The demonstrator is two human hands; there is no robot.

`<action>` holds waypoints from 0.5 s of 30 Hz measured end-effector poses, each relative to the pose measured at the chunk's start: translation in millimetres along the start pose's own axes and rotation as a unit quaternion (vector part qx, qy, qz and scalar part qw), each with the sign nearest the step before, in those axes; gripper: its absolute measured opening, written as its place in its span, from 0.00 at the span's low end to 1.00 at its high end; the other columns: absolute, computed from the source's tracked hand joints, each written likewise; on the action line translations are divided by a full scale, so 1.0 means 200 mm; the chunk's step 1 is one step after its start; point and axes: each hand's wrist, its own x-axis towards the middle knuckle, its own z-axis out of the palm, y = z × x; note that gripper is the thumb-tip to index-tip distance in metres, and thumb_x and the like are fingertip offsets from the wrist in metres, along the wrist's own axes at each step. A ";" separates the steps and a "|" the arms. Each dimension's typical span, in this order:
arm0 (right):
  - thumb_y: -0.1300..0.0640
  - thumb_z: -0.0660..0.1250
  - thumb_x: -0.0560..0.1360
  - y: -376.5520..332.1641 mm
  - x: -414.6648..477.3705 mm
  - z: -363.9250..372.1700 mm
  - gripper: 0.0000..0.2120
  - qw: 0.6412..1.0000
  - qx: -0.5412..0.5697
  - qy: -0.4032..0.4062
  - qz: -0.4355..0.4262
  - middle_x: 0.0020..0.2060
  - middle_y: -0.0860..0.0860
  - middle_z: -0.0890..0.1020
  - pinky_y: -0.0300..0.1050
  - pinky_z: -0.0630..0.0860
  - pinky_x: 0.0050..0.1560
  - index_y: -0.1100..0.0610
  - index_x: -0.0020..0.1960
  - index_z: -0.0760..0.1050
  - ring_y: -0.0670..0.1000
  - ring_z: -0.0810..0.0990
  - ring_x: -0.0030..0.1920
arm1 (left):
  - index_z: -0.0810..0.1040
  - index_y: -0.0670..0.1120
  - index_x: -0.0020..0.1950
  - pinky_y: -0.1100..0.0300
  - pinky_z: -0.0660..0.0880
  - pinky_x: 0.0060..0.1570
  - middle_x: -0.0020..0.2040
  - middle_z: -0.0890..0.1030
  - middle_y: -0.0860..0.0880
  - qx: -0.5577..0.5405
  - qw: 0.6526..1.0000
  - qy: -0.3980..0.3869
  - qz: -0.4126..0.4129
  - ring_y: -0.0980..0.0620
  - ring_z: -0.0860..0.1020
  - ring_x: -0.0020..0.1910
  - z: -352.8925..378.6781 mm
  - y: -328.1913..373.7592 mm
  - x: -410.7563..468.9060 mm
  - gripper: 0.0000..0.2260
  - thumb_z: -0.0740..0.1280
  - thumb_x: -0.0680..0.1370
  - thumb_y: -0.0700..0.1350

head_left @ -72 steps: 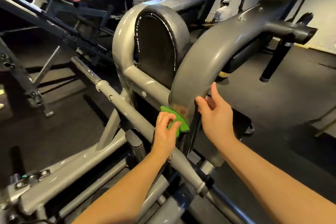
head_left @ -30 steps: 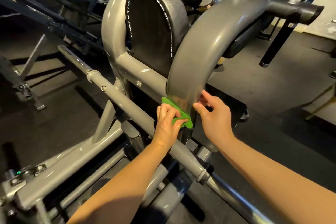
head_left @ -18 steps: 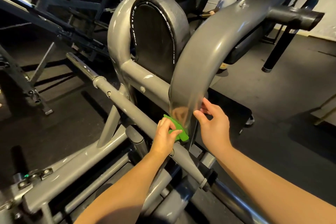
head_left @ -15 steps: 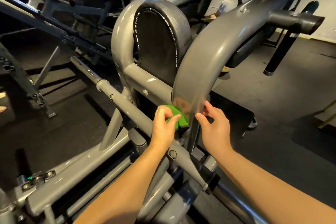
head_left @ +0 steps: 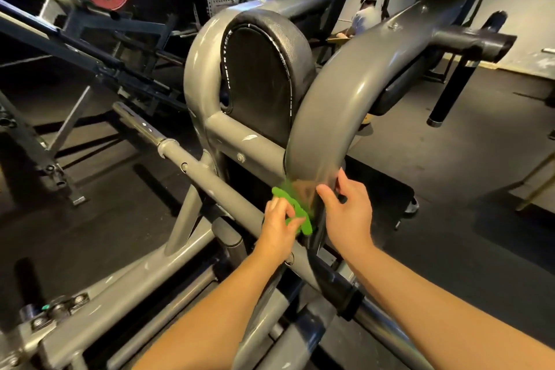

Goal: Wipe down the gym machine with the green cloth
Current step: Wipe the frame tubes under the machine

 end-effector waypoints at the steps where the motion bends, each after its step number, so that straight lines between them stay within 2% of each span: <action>1: 0.50 0.70 0.79 -0.01 0.00 -0.01 0.26 1.000 0.009 -0.009 0.002 0.57 0.49 0.76 0.20 0.69 0.49 0.49 0.76 0.70 0.34 0.74 0.53 | 0.67 0.48 0.41 0.59 0.69 0.49 0.47 0.72 0.50 -0.014 0.999 -0.013 -0.026 0.53 0.72 0.48 0.01 0.00 -0.04 0.16 0.73 0.76 0.36; 4: 0.51 0.72 0.78 -0.02 0.00 -0.06 0.30 0.999 0.028 -0.020 0.016 0.61 0.45 0.75 0.18 0.68 0.48 0.48 0.78 0.67 0.36 0.75 0.58 | 0.68 0.45 0.42 0.67 0.71 0.45 0.46 0.74 0.49 -0.078 0.995 -0.014 -0.060 0.62 0.74 0.42 0.00 0.05 -0.10 0.14 0.73 0.77 0.35; 7: 0.52 0.72 0.78 0.03 -0.06 -0.12 0.27 0.999 0.006 -0.025 0.041 0.64 0.44 0.75 0.21 0.70 0.48 0.48 0.76 0.70 0.39 0.76 0.60 | 0.68 0.55 0.41 0.61 0.72 0.45 0.41 0.73 0.54 -0.105 0.993 0.013 -0.055 0.57 0.72 0.40 -0.05 0.10 -0.13 0.18 0.74 0.76 0.39; 8: 0.52 0.72 0.79 0.05 -0.10 -0.14 0.24 0.998 -0.002 -0.044 0.048 0.63 0.44 0.78 0.25 0.72 0.52 0.48 0.73 0.73 0.40 0.77 0.60 | 0.68 0.55 0.41 0.60 0.72 0.46 0.41 0.73 0.54 -0.119 0.991 0.020 -0.052 0.57 0.72 0.40 -0.07 0.13 -0.14 0.18 0.74 0.76 0.38; 10: 0.50 0.71 0.79 0.10 -0.16 -0.16 0.19 0.991 0.036 -0.099 0.081 0.61 0.45 0.82 0.42 0.78 0.63 0.47 0.69 0.77 0.42 0.80 0.60 | 0.69 0.50 0.42 0.63 0.73 0.45 0.41 0.74 0.53 -0.145 0.988 0.019 -0.041 0.59 0.74 0.40 -0.10 0.20 -0.16 0.15 0.73 0.77 0.35; 11: 0.50 0.70 0.79 0.11 -0.19 -0.17 0.18 0.984 0.070 -0.127 0.105 0.61 0.44 0.83 0.50 0.78 0.66 0.46 0.69 0.78 0.43 0.81 0.61 | 0.70 0.47 0.43 0.66 0.73 0.45 0.42 0.75 0.52 -0.158 0.987 0.008 -0.037 0.61 0.75 0.40 -0.12 0.25 -0.16 0.13 0.72 0.77 0.34; 13: 0.50 0.68 0.81 0.11 -0.23 -0.18 0.17 0.963 0.144 -0.176 0.145 0.61 0.45 0.84 0.58 0.77 0.67 0.44 0.70 0.77 0.48 0.82 0.61 | 0.73 0.43 0.45 0.68 0.75 0.44 0.43 0.78 0.50 -0.184 0.981 -0.039 -0.042 0.63 0.78 0.41 -0.14 0.33 -0.16 0.09 0.70 0.78 0.32; 15: 0.54 0.66 0.82 0.10 -0.26 -0.20 0.16 0.950 0.192 -0.198 0.146 0.59 0.48 0.85 0.59 0.78 0.65 0.44 0.69 0.78 0.53 0.83 0.60 | 0.79 0.46 0.48 0.64 0.78 0.47 0.45 0.83 0.50 -0.167 0.981 -0.094 -0.031 0.59 0.82 0.45 -0.16 0.37 -0.16 0.06 0.71 0.78 0.35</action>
